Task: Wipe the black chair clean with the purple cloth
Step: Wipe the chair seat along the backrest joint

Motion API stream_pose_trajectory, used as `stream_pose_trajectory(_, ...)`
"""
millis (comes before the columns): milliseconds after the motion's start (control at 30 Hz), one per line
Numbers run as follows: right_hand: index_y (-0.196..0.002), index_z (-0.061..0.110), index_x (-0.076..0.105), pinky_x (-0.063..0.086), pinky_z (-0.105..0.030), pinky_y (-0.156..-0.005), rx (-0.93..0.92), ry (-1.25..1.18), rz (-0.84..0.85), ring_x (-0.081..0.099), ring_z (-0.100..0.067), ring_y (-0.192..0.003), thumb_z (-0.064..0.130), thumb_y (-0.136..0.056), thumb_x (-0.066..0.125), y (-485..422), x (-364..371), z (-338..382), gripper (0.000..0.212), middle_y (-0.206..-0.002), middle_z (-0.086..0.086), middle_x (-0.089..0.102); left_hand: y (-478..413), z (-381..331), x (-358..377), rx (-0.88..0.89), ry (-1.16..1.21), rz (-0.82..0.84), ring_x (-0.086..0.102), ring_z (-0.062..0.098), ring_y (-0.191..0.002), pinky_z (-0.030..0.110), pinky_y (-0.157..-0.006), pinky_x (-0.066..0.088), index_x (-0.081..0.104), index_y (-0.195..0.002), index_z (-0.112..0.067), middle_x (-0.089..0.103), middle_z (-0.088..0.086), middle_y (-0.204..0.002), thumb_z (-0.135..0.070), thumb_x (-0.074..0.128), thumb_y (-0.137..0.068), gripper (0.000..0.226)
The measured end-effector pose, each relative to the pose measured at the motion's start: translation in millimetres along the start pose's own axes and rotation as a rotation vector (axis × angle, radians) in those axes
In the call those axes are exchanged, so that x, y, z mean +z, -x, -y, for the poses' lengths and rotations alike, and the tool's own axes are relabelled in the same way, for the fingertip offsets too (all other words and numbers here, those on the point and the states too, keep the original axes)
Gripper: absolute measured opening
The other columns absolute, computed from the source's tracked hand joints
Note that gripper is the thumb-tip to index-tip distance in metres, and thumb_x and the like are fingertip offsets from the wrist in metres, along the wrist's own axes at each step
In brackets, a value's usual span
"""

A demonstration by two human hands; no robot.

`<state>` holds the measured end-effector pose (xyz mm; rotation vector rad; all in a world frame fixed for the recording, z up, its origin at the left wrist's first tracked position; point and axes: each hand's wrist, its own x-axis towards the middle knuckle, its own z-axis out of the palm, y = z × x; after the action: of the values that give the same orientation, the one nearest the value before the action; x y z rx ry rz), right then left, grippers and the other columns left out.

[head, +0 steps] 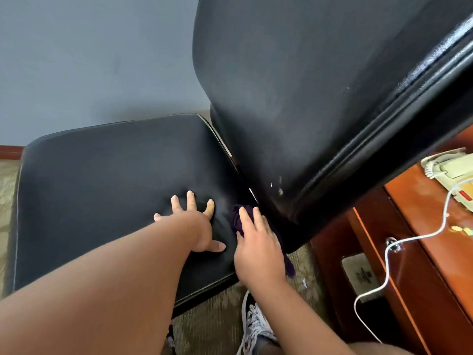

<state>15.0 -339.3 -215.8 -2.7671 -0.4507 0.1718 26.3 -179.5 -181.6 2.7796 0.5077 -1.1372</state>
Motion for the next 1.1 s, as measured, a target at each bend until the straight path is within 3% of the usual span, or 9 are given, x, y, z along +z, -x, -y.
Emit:
stream_pose_trajectory(200,-0.158,0.035,0.015,0.01,-0.035,-0.123,0.08,-0.065,-0.027,0.005,-0.018,-0.154,0.026,-0.104,0.039,18.3,5.7,1.4,0.059,-0.168,0.003,0.007,3.9,0.2,-0.9,0.019,0.029,-0.008,-0.025,0.044,-0.142,0.075,-0.105,0.012,-0.024,-0.146,-0.044,-0.035,0.004,-0.155,-0.081,0.053,-0.072,0.113)
stream_pose_trajectory(533,-0.157,0.03,0.024,0.018,-0.04,-0.121,-0.035,-0.142,0.094,0.013,-0.026,-0.152,0.021,-0.103,0.043,-87.6,-0.4,31.3,0.057,-0.167,-0.003,0.013,-0.5,2.3,-3.9,0.032,0.052,0.018,-0.026,0.044,-0.141,0.075,-0.105,0.011,-0.024,-0.146,-0.043,-0.036,0.004,-0.154,-0.081,0.055,-0.071,0.116)
stream_pose_trajectory(933,-0.157,0.024,0.025,0.03,-0.04,-0.115,-0.03,-0.216,0.063,0.031,-0.025,-0.145,0.019,-0.102,0.046,-188.6,4.4,79.7,0.059,-0.164,0.0,0.02,3.7,3.2,-9.4,0.043,0.06,0.029,-0.027,0.043,-0.141,0.074,-0.107,0.009,-0.023,-0.147,-0.043,-0.035,0.005,-0.155,-0.075,0.057,-0.076,0.112)
stream_pose_trajectory(1100,-0.158,0.026,0.022,0.025,-0.041,-0.118,-0.047,-0.147,0.07,0.022,-0.024,-0.149,0.027,-0.104,0.041,-170.8,6.0,64.3,0.057,-0.166,-0.002,0.015,7.3,4.6,-6.8,0.051,0.019,0.02,-0.025,0.043,-0.142,0.074,-0.107,0.011,-0.023,-0.147,-0.042,-0.034,0.005,-0.155,-0.075,0.056,-0.076,0.111)
